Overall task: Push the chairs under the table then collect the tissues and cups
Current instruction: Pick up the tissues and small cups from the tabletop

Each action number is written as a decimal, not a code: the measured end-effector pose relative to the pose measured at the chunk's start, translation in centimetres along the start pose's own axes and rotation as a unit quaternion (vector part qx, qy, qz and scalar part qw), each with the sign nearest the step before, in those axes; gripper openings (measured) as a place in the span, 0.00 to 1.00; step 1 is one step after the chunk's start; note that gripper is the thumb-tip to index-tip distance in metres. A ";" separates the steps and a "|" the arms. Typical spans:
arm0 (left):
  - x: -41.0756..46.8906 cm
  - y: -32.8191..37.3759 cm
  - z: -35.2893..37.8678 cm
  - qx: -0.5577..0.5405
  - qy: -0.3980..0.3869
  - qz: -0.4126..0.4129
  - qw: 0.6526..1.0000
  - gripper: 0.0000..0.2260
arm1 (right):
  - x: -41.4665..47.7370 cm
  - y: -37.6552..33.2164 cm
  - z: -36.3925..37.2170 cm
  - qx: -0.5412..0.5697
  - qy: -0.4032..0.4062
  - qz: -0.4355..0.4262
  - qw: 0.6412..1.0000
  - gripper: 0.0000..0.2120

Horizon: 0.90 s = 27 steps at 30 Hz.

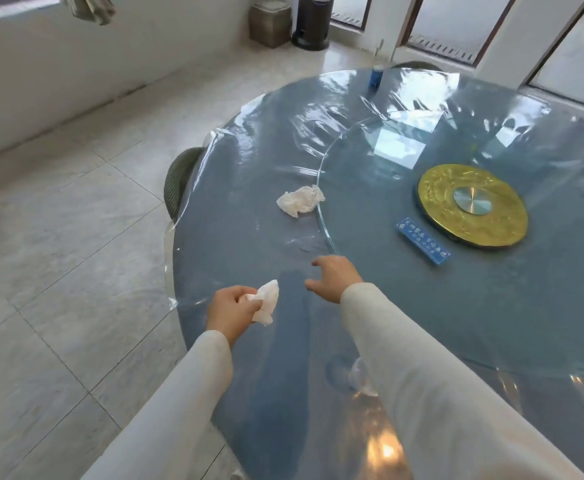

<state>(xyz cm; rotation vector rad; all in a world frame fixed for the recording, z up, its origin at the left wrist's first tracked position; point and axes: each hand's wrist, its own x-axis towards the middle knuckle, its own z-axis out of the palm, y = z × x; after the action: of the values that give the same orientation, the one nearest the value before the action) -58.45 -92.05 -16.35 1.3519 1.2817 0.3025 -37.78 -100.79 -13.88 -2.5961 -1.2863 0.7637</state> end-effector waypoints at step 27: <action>9.0 0.8 -0.2 -0.023 0.051 -0.067 0.996 0.08 | 18.1 -1.2 -0.8 0.116 0.076 -0.050 0.989 0.13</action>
<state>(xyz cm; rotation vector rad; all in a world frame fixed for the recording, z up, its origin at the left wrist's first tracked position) -54.94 -84.60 -20.16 1.2184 1.4343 0.3092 -29.08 -85.84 -19.58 -2.3380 -1.1944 0.6436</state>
